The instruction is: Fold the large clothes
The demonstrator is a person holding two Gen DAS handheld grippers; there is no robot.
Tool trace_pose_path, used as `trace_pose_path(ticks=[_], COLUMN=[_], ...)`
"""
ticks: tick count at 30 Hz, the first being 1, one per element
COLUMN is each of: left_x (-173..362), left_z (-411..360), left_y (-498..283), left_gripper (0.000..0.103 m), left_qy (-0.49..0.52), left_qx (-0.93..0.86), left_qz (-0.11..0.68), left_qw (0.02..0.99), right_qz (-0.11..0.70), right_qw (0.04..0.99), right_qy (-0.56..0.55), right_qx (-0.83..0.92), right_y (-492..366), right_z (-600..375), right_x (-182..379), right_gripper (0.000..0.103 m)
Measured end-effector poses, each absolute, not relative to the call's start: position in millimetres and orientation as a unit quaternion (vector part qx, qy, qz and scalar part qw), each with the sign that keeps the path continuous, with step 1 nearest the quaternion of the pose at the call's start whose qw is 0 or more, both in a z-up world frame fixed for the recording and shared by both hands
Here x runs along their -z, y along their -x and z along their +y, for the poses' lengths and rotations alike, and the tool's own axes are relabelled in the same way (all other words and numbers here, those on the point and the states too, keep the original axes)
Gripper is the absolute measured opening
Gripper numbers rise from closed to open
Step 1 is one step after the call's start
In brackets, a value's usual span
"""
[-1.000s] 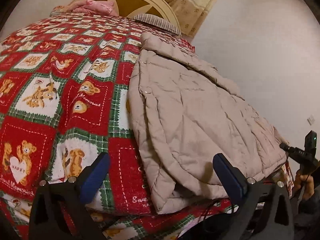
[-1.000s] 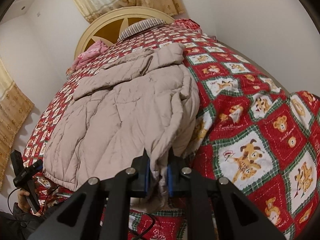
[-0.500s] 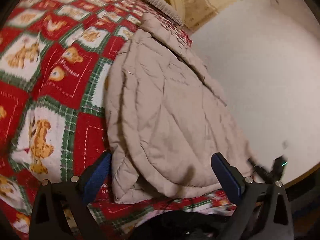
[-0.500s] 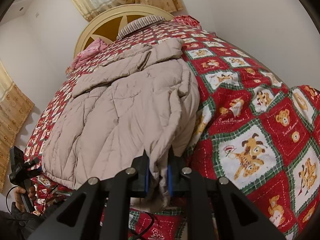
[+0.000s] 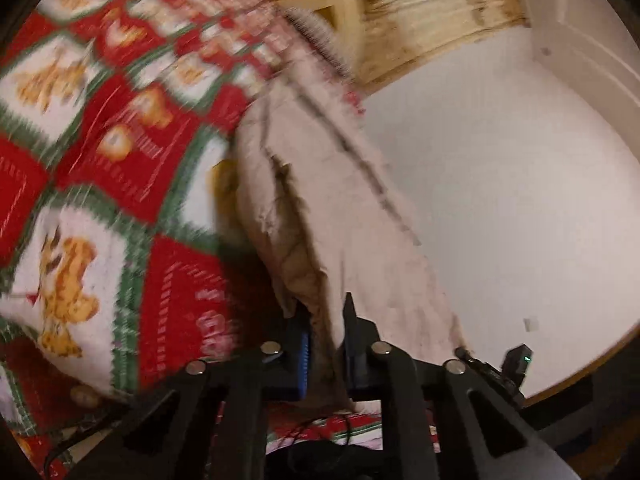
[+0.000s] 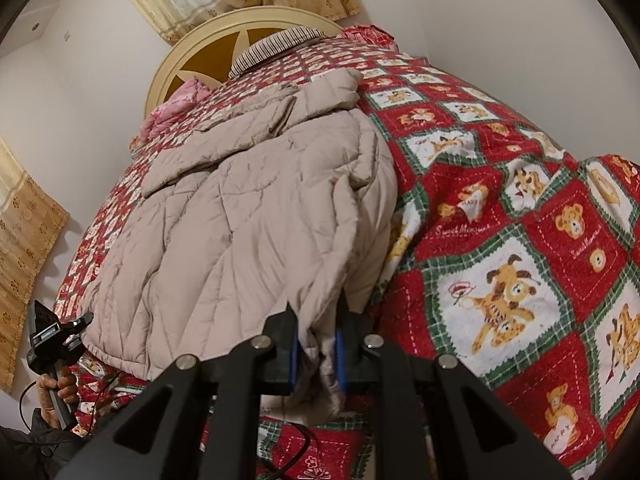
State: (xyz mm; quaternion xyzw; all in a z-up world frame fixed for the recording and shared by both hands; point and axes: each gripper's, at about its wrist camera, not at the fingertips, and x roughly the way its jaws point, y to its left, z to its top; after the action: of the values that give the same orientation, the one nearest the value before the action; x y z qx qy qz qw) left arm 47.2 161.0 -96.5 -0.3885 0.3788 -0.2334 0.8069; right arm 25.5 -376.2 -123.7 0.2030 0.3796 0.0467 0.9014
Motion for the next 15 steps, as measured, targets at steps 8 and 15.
trace_pose_path(ticks=[8, 15], left_x=[29, -23], left_z=[151, 151], left_y=[-28, 1], left_gripper=[0.009, 0.009], left_qy=[0.361, 0.336], left_qx=[0.32, 0.366], left_qz=[0.324, 0.306], left_qw=[0.814, 0.812], right_qz=[0.325, 0.272], right_qw=[0.919, 0.931], right_qy=[-0.208, -0.216], right_qx=[-0.078, -0.108], right_y=[-4, 30], right_z=[-373, -374], right_x=[72, 20], right_gripper=[0.017, 0.017])
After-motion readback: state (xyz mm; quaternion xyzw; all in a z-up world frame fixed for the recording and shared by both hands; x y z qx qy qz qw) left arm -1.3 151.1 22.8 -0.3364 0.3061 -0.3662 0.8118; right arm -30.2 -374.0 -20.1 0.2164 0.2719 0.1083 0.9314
